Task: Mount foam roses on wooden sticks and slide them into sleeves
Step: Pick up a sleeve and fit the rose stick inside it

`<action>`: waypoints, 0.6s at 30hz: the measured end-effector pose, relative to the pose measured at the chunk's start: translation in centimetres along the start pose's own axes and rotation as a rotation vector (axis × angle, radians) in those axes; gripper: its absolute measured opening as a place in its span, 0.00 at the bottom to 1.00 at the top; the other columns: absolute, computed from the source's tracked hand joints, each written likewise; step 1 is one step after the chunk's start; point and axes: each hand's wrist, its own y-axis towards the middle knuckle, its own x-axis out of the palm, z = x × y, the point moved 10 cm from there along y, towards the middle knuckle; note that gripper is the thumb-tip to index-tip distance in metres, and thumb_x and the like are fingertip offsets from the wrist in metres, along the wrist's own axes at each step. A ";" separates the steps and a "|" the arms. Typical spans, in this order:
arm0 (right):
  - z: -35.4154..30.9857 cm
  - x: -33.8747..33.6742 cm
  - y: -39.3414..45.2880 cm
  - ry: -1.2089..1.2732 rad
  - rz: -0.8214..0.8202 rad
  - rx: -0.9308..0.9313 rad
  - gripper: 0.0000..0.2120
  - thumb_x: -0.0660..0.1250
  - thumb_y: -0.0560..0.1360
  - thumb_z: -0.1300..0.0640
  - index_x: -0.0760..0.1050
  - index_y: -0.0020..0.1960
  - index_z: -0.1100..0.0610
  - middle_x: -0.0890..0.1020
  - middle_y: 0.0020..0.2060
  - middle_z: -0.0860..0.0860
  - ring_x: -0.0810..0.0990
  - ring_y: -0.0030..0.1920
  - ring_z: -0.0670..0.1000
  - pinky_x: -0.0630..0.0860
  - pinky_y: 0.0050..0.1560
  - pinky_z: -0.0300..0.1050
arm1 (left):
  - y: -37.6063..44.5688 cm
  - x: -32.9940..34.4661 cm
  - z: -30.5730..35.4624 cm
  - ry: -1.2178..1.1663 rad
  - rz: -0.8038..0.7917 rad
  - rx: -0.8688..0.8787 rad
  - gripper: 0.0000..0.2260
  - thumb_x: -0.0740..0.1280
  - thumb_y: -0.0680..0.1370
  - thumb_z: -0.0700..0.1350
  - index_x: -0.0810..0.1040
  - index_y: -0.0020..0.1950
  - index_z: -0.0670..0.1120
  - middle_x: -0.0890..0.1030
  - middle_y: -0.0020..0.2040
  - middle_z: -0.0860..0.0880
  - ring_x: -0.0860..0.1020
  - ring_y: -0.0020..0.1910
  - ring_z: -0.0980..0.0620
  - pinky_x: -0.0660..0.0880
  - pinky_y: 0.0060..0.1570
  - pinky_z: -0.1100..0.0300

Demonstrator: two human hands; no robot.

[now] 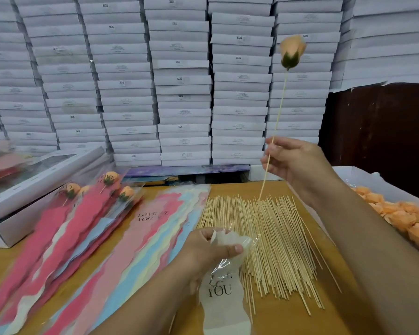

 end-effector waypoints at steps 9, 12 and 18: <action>3.2 2.4 -0.9 -0.111 -0.014 0.033 0.07 0.68 0.78 0.66 0.82 0.47 0.56 0.84 0.36 0.51 0.85 0.36 0.48 0.83 0.39 0.41 | -0.2 0.4 0.1 -0.024 -0.026 -0.004 0.18 0.81 0.66 0.36 0.83 0.53 0.44 0.87 0.43 0.44 0.86 0.39 0.46 0.82 0.37 0.54; 5.7 2.6 -1.6 -0.105 -0.034 0.099 0.06 0.68 0.78 0.65 0.82 0.49 0.57 0.83 0.37 0.51 0.85 0.37 0.49 0.83 0.41 0.43 | -0.1 0.3 0.1 -0.047 -0.028 -0.003 0.21 0.82 0.63 0.38 0.82 0.54 0.44 0.87 0.45 0.42 0.86 0.39 0.44 0.82 0.37 0.54; 8.7 3.2 -2.7 -0.063 -0.065 0.190 0.05 0.68 0.78 0.65 0.82 0.49 0.58 0.84 0.35 0.51 0.86 0.40 0.52 0.84 0.43 0.44 | -0.2 0.6 0.2 -0.044 -0.077 0.006 0.19 0.80 0.65 0.43 0.81 0.50 0.36 0.86 0.45 0.39 0.84 0.38 0.46 0.81 0.38 0.55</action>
